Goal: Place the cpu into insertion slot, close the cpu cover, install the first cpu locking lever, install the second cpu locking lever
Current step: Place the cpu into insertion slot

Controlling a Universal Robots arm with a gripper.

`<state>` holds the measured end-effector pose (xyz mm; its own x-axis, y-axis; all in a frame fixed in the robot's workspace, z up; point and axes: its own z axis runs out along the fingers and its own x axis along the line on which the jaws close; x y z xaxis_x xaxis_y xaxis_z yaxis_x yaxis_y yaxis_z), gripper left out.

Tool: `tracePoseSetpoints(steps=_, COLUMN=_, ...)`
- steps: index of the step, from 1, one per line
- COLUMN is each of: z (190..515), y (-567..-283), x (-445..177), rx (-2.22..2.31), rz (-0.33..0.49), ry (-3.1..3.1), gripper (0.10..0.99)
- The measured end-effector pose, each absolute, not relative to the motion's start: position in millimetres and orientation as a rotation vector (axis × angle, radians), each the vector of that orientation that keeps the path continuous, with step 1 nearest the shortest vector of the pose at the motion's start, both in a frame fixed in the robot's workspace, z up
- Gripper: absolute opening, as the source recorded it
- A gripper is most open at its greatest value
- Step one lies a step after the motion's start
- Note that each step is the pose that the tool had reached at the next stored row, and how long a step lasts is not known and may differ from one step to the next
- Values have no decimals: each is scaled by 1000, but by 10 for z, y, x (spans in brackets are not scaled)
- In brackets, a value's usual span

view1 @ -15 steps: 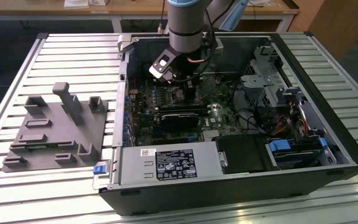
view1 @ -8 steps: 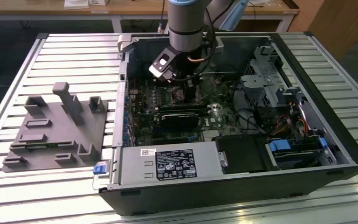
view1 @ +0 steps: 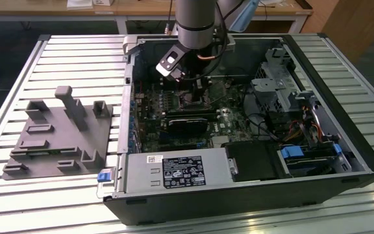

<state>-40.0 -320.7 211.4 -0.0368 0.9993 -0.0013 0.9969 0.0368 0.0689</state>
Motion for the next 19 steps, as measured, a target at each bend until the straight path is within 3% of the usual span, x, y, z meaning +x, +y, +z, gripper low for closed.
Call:
tracePoseSetpoints(steps=5, z=2141, y=-3206, x=-369, rx=2153, rz=62, ry=2233, gripper=388)
tracePoseSetpoints(steps=7, z=2143, y=-3207, x=-354, rx=2156, rz=56, ry=2236, gripper=263)
tracePoseSetpoints(steps=8, z=2144, y=-3207, x=-347, rx=2158, rz=53, ry=2238, gripper=263)
tracePoseSetpoints(steps=11, z=2149, y=-3206, x=-338, rx=2161, rz=47, ry=2241, gripper=106)
tracePoseSetpoints(steps=19, z=2187, y=-3207, x=-337, rx=2161, rz=46, ry=2242, gripper=106)
